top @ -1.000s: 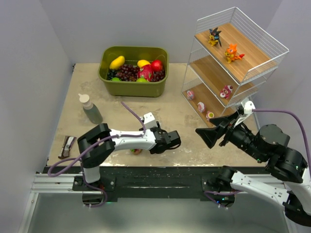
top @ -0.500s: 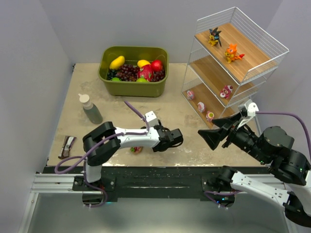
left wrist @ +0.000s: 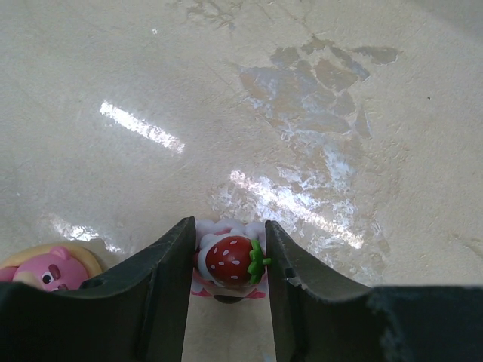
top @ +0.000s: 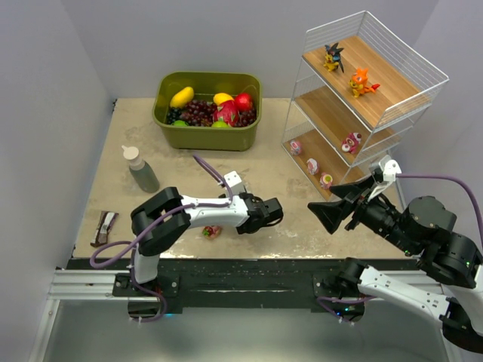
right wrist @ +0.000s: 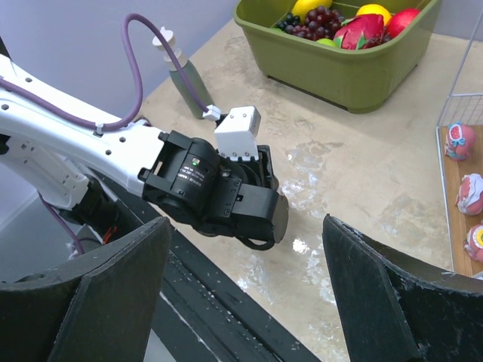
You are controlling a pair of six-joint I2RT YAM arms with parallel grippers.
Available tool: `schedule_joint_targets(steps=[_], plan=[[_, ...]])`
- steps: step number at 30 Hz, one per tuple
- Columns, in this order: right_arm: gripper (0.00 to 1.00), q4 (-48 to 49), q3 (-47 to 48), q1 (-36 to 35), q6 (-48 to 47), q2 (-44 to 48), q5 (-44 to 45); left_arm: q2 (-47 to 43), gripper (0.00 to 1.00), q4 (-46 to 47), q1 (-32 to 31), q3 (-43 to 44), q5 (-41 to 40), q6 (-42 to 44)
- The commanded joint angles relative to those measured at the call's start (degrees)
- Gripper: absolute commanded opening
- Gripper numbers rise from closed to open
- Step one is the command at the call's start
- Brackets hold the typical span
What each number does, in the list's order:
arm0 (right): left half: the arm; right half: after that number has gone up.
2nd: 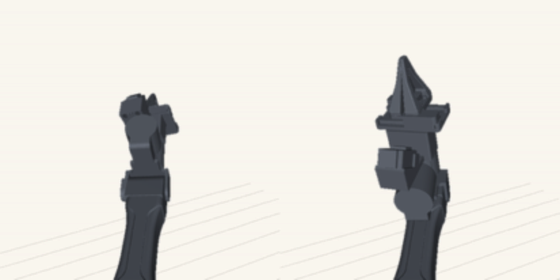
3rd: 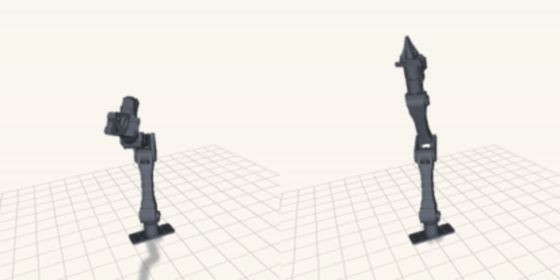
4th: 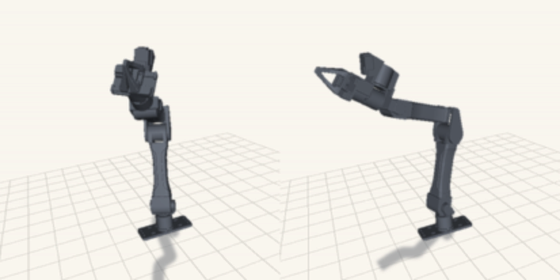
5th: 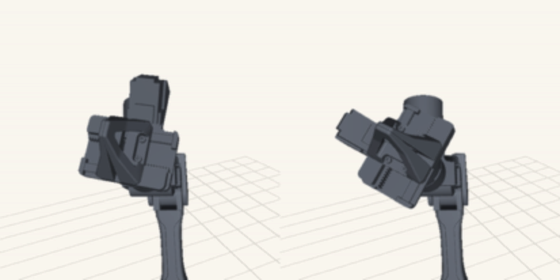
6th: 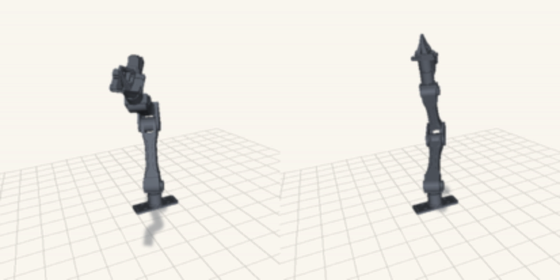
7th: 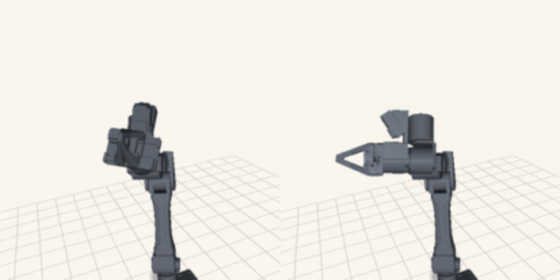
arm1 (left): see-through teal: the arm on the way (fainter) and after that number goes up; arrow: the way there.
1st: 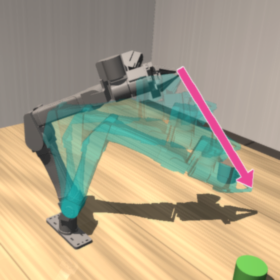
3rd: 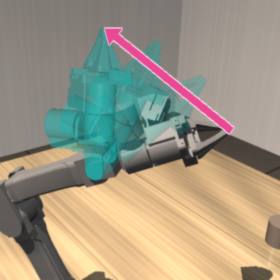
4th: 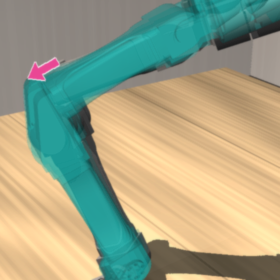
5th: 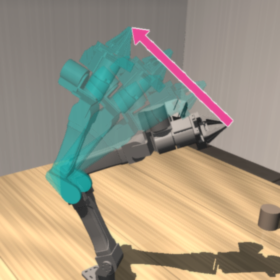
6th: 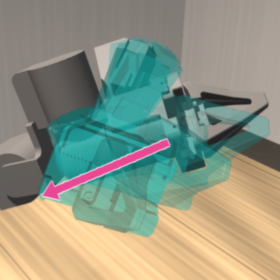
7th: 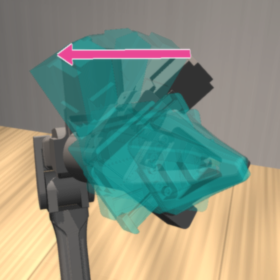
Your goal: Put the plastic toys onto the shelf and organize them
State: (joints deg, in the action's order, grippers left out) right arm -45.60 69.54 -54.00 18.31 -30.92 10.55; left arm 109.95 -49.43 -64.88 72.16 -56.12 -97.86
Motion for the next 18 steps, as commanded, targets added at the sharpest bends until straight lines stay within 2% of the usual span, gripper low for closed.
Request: schedule_joint_targets(steps=[1,5,6,7,8,12,18], plan=[[0.85,0.60,1.92,-0.14,-0.99,0.24,0.00,1.05,0.20,0.03,0.46,1.49,-3.65,-0.40],[0.85,0.52,2.00,-0.14,-0.90,0.42,0.79,-0.26,0.03,3.27,0.37,1.05,-3.56,4.68],[0.85,0.60,2.09,-0.14,-0.82,0.24,1.05,-1.39,0.00,7.20,0.46,0.79,-3.39,6.88],[0.85,0.60,2.44,-0.14,-0.64,0.24,1.23,-2.10,0.00,10.46,0.37,0.35,-3.12,14.29],[0.85,0.60,2.53,-0.14,-0.47,0.24,1.49,-3.76,0.00,13.36,0.37,-0.61,-2.51,17.59],[0.85,0.61,3.32,-0.14,-0.38,-0.02,1.93,-8.34,0.00,35.30,0.81,-3.95,1.53,41.71],[0.85,0.43,5.08,-0.14,-0.20,0.07,2.81,-11.78,0.00,55.12,3.00,-2.74,12.25,66.61]])
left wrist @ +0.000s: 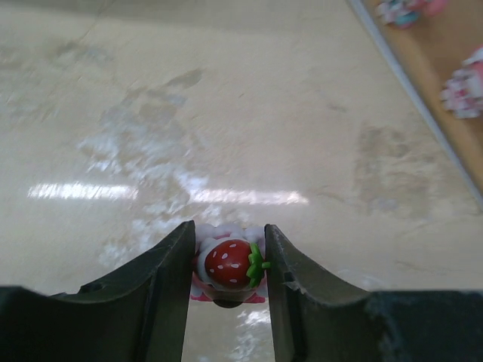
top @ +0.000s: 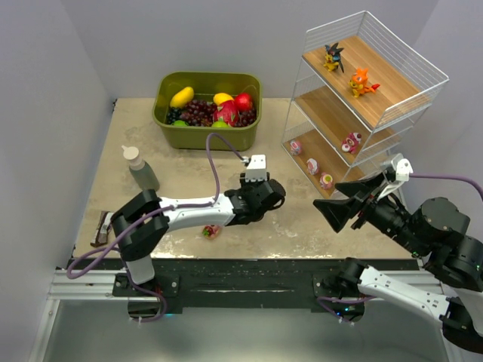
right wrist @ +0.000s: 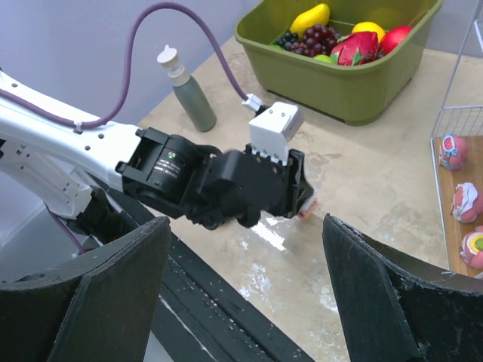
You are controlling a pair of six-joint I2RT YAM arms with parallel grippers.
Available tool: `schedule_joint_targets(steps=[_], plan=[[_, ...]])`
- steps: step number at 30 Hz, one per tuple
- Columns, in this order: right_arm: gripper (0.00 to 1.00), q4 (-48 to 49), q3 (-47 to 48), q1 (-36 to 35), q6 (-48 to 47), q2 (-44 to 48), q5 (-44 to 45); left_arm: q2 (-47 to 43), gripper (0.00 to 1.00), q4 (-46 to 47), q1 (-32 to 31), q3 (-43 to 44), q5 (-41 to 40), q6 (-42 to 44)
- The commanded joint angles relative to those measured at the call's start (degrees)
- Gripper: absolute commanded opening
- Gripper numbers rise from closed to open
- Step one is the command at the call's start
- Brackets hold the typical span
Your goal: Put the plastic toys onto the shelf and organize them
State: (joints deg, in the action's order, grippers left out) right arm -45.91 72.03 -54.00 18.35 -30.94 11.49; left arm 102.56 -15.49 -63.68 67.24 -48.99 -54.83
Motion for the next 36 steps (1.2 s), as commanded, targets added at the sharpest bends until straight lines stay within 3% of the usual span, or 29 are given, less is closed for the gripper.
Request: schedule_joint_targets(steps=[1,7,24,36], plan=[[0.85,0.65,2.94,-0.14,-0.33,0.00,1.87,-4.04,0.00,21.72,2.07,3.58,6.61,26.41],[0.85,0.38,4.26,-0.06,-0.24,-0.17,3.36,0.00,0.00,17.51,3.12,20.00,13.02,38.91],[0.85,0.12,6.98,-0.14,0.28,-0.44,3.28,6.77,0.00,23.66,8.40,38.21,39.76,56.48],[0.85,-0.06,6.90,-0.14,0.37,-0.26,3.54,14.94,0.00,21.20,11.47,51.57,50.92,58.52]])
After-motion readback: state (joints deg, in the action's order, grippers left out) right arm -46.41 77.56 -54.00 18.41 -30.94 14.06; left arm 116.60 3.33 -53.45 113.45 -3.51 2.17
